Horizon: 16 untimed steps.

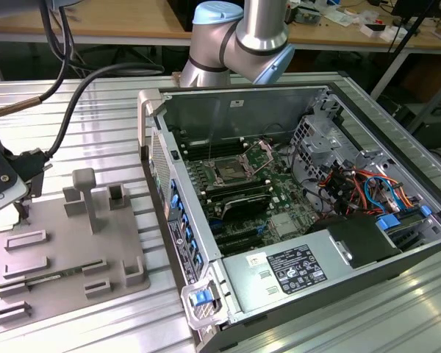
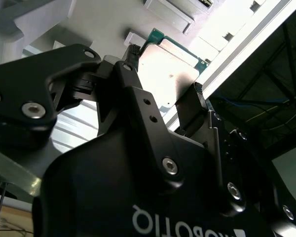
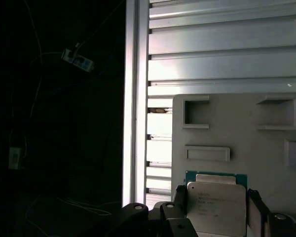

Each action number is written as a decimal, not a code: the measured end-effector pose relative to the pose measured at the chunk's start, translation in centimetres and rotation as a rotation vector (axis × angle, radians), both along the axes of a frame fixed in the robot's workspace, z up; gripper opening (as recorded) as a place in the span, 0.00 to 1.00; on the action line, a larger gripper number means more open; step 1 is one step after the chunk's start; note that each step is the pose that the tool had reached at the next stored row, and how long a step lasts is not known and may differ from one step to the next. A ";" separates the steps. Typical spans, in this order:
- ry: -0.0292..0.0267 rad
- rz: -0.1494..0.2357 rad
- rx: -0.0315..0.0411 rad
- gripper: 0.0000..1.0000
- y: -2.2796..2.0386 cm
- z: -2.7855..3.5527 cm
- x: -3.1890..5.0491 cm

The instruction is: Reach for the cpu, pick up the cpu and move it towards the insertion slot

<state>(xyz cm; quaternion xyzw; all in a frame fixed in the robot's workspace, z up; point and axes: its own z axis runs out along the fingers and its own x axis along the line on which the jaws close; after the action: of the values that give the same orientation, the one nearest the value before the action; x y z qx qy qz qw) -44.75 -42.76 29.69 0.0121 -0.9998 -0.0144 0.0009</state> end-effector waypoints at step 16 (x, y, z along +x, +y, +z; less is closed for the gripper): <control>0.0001 0.000 0.0000 0.55 0.00 0.66 0.00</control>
<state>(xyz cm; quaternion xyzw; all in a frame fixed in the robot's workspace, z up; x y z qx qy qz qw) -44.75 -42.76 30.35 0.0120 -0.9998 -0.0143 0.0010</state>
